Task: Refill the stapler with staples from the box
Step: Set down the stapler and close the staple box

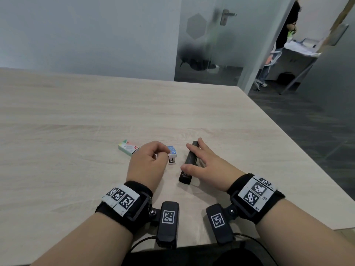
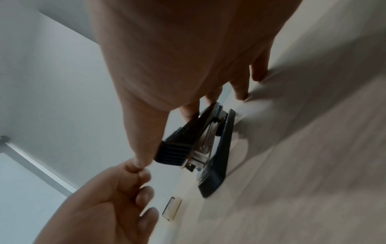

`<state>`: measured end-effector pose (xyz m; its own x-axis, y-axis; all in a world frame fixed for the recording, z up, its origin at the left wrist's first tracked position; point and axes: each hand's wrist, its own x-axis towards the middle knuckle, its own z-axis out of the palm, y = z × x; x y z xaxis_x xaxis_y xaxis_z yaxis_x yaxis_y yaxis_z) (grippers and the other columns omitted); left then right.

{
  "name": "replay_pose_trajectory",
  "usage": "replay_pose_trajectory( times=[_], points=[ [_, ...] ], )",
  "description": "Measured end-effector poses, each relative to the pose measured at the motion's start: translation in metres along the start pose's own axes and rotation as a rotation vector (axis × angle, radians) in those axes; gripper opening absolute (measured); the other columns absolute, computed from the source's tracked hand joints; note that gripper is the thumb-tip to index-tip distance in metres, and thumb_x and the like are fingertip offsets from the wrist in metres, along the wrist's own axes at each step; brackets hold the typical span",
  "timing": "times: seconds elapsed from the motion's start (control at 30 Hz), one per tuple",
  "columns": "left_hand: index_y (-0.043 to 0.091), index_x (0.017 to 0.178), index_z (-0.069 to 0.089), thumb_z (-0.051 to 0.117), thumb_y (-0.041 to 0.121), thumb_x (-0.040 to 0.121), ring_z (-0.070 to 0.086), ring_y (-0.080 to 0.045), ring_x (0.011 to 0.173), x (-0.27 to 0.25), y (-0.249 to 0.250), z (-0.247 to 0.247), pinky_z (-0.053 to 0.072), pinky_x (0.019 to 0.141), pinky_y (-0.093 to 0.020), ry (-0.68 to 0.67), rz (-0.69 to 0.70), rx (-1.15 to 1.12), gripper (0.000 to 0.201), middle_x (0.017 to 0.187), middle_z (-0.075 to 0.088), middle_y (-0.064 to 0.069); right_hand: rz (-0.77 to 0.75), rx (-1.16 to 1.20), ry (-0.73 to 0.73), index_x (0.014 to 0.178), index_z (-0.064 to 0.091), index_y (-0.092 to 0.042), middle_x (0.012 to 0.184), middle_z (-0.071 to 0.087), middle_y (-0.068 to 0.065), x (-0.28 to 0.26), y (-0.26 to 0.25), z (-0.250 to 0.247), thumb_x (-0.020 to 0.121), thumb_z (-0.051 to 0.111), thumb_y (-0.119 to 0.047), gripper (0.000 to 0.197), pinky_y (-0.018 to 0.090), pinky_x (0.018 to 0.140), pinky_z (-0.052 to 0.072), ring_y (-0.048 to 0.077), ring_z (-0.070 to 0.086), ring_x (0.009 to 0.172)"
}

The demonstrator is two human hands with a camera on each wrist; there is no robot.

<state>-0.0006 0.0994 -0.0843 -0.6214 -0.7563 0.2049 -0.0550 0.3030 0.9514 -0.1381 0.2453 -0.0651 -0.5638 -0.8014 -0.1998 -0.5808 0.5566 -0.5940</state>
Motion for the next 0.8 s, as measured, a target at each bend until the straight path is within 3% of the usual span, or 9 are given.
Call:
replay_pose_trajectory(
  times=[0.1,0.2,0.3,0.37,0.47,0.53,0.6,0.7,0.8],
  points=[
    [0.03,0.075,0.066,0.056,0.009,0.08,0.057,-0.01,0.079,0.009,0.003,-0.009,0.044,0.074,-0.028,0.149,0.064,0.053,0.024,0.087,0.062,0.014,-0.008,-0.02,-0.025,0.159,0.021,-0.051,0.173,-0.012,-0.016,0.002,-0.001,0.001,0.066,0.055,-0.084,0.105,0.044,0.127,0.022,0.021,0.016,0.16],
    [0.031,0.081,0.068,0.052,0.01,0.08,0.059,-0.015,0.1,0.02,0.002,-0.017,0.052,0.086,-0.037,0.232,-0.006,0.022,0.027,0.102,0.059,0.016,-0.022,0.037,-0.058,0.159,0.022,-0.049,0.173,-0.01,-0.016,0.006,0.0,0.0,0.074,0.063,-0.075,0.098,0.046,0.129,0.014,0.016,0.009,0.161],
    [0.04,0.084,0.067,0.048,0.021,0.077,0.054,-0.017,0.118,0.031,0.0,-0.03,0.049,0.097,-0.039,0.194,-0.121,0.107,0.028,0.12,0.056,0.012,-0.04,0.129,-0.083,0.16,0.023,-0.048,0.174,-0.002,-0.013,0.01,0.006,-0.008,0.079,0.068,-0.065,0.094,0.035,0.129,0.011,0.01,0.011,0.16],
    [0.044,0.084,0.067,0.046,0.027,0.072,0.054,-0.019,0.121,0.038,-0.003,-0.042,0.042,0.107,-0.049,0.186,-0.186,0.204,0.03,0.125,0.056,0.011,-0.039,0.233,-0.059,0.159,0.027,-0.046,0.171,0.022,-0.012,0.015,0.012,-0.012,0.087,0.069,-0.055,0.085,0.025,0.123,0.019,0.008,0.025,0.156],
    [0.057,0.091,0.068,0.044,0.027,0.067,0.066,-0.029,0.111,0.048,-0.019,-0.059,0.051,0.099,-0.055,0.117,-0.317,0.273,0.045,0.124,0.065,0.015,0.004,0.387,0.066,0.154,0.039,-0.045,0.154,0.052,-0.015,0.025,0.018,-0.013,0.075,0.064,-0.066,0.085,0.031,0.121,0.034,0.008,0.05,0.142],
    [0.065,0.101,0.063,0.045,0.023,0.065,0.065,-0.031,0.112,0.049,-0.028,-0.063,0.053,0.098,-0.051,0.006,-0.331,0.335,0.058,0.125,0.066,0.019,0.034,0.427,0.165,0.152,0.046,-0.039,0.154,0.054,-0.012,0.031,0.02,-0.012,0.085,0.06,-0.063,0.073,0.035,0.122,0.033,0.007,0.051,0.14],
    [0.064,0.112,0.059,0.049,0.019,0.067,0.058,-0.027,0.118,0.044,-0.022,-0.063,0.048,0.104,-0.045,-0.072,-0.318,0.445,0.065,0.123,0.062,0.021,0.081,0.479,0.254,0.152,0.047,-0.034,0.156,0.051,-0.007,0.032,0.017,-0.011,0.098,0.057,-0.05,0.057,0.035,0.121,0.033,0.011,0.051,0.141],
    [0.049,0.121,0.062,0.059,0.024,0.073,0.05,-0.017,0.124,0.041,-0.017,-0.062,0.034,0.111,-0.042,-0.16,-0.208,0.638,0.054,0.123,0.055,0.019,0.096,0.567,0.419,0.146,0.053,-0.03,0.148,0.055,-0.008,0.027,0.007,-0.004,0.1,0.057,-0.046,0.049,0.024,0.104,0.04,0.009,0.057,0.128],
    [0.046,0.119,0.064,0.063,0.044,0.08,0.05,-0.016,0.125,0.043,-0.021,-0.063,0.032,0.105,-0.043,-0.187,-0.118,0.731,0.039,0.125,0.057,0.015,0.031,0.667,0.722,0.114,0.067,-0.028,0.127,0.063,-0.006,0.016,-0.007,0.013,0.099,0.06,-0.03,0.016,0.003,0.075,0.041,-0.006,0.058,0.095]
  ],
)
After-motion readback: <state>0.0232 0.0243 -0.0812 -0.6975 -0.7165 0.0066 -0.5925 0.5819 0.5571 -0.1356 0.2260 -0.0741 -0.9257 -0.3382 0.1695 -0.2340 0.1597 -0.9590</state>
